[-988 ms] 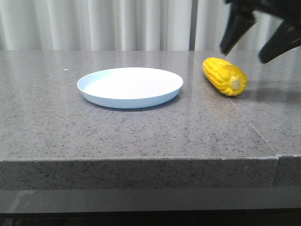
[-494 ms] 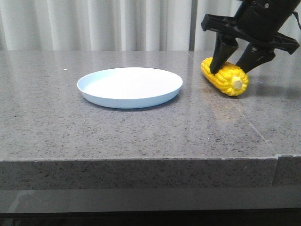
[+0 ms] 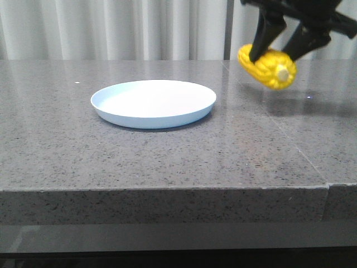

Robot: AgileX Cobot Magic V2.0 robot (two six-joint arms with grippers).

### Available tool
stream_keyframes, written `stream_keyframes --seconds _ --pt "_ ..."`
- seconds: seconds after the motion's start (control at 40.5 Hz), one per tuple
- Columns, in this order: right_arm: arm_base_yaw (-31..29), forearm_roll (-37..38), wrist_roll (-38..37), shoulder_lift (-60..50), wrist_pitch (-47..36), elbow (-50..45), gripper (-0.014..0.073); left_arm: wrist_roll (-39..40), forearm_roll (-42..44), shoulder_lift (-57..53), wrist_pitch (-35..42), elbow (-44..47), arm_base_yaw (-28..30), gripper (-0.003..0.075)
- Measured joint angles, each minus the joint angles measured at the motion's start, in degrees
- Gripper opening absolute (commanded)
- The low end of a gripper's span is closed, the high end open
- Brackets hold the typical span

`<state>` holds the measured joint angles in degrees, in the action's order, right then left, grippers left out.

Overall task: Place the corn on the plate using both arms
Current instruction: 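Lift the corn and carry it toward the plate with the right gripper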

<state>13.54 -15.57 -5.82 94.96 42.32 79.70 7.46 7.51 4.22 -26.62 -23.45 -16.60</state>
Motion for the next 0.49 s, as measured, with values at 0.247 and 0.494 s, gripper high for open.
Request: stream_keyframes --seconds 0.247,0.494 --pt "10.1 12.4 -15.1 0.2 2.5 5.4 0.0071 0.0 0.0 0.0 0.0 0.0 0.0 -0.0020" --pt "19.2 18.3 -28.8 6.5 2.5 9.4 0.0071 0.0 0.0 0.0 0.0 0.0 0.0 -0.0020"
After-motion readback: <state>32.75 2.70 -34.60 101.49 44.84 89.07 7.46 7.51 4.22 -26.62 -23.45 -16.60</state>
